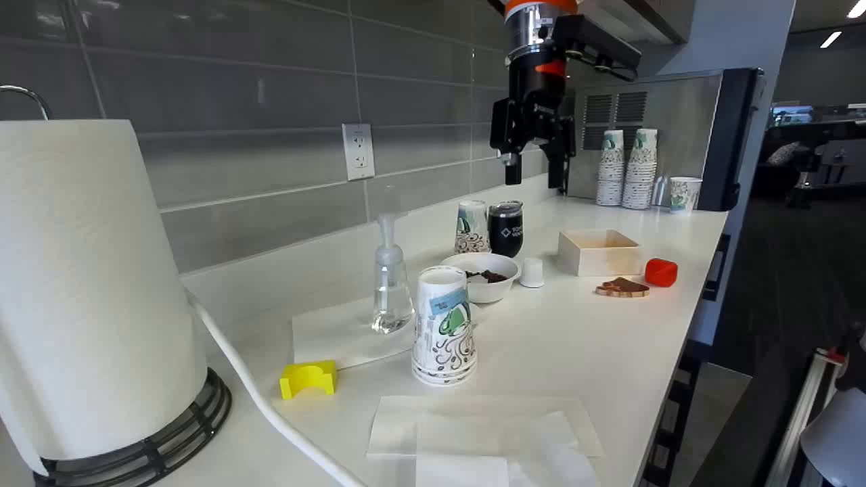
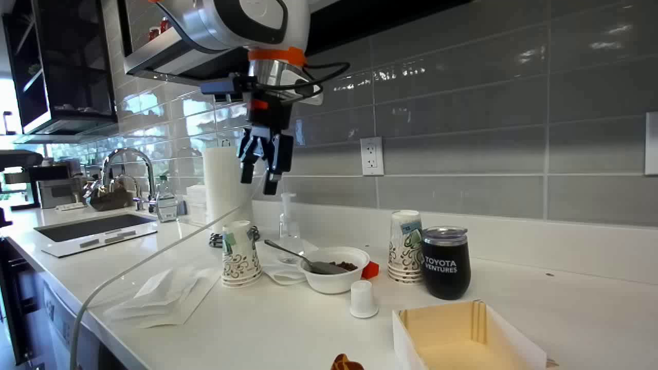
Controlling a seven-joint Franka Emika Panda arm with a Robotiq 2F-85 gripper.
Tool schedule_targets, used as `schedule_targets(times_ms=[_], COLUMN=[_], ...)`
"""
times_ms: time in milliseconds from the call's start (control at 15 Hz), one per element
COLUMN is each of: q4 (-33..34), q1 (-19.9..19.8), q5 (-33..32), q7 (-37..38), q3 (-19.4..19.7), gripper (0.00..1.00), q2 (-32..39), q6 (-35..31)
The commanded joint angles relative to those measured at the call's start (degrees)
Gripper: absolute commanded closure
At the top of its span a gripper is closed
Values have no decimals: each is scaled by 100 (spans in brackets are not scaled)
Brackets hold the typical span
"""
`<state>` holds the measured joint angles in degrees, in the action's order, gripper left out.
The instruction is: Stir the contents of the white plate with the silver spatula
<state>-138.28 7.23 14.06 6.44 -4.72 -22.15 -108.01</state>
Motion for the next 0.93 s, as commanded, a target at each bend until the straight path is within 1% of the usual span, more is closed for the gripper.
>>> schedule_targets(times_ms=[0, 333, 467, 667, 867], q4=[10, 10, -39, -131, -313], q1=[-52, -52, -56, -70, -70], q5=[15, 15, 123, 294, 529], q7=[-15, -16, 254, 954, 1831], q3=[-45, -45, -110, -265, -492], gripper=[0, 0, 0, 0, 0], q2=[-1, -1, 26, 69, 158], q6=[13, 12, -177, -520, -1189])
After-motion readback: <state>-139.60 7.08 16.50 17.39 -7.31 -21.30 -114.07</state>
